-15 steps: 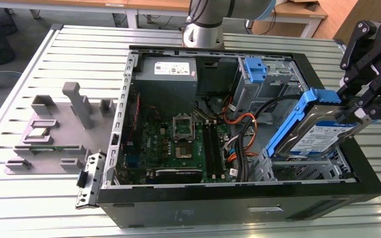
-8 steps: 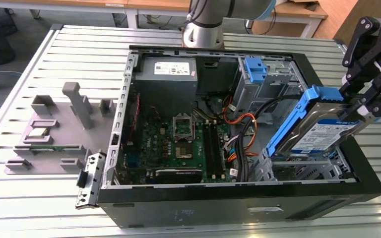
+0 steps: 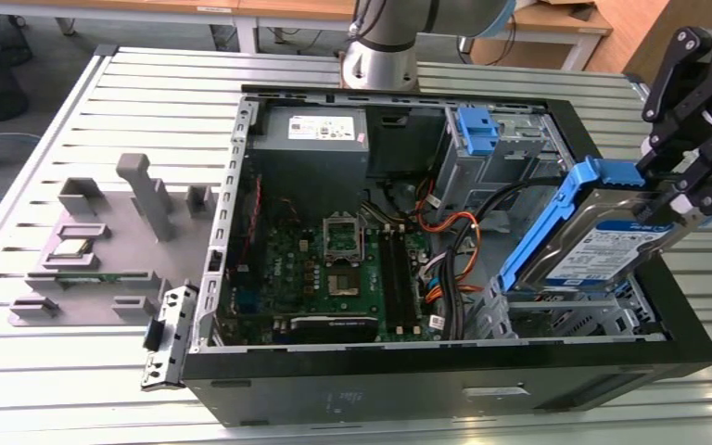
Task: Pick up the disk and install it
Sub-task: 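Insert the disk into the insertion slot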
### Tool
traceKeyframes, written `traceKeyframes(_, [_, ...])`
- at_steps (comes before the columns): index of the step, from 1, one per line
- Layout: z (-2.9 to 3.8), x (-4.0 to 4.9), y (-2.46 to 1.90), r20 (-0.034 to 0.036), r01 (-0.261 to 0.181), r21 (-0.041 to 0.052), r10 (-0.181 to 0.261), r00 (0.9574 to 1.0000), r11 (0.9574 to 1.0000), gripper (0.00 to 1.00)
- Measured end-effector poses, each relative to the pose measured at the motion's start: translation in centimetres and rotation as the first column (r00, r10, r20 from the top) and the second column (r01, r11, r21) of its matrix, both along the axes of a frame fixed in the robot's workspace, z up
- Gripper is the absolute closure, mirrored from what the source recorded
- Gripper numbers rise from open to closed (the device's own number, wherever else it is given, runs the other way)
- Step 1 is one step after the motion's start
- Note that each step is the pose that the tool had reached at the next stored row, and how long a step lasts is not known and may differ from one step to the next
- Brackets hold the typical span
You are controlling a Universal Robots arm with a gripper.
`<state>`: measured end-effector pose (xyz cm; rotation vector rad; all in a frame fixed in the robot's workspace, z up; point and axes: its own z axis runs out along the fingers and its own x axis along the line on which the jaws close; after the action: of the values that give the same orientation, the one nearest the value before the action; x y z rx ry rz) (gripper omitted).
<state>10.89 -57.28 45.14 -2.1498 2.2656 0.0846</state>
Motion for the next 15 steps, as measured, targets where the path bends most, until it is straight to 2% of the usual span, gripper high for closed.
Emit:
traceKeyframes(5, [0.87, 0.00, 0.00, 0.0000, 0.000, 0.0002, 0.000, 1.0000, 1.0000, 0.65])
traceKeyframes(15, [3.22, 0.00, 0.00, 0.0000, 0.000, 0.0001, 0.000, 1.0000, 1.0000, 0.65])
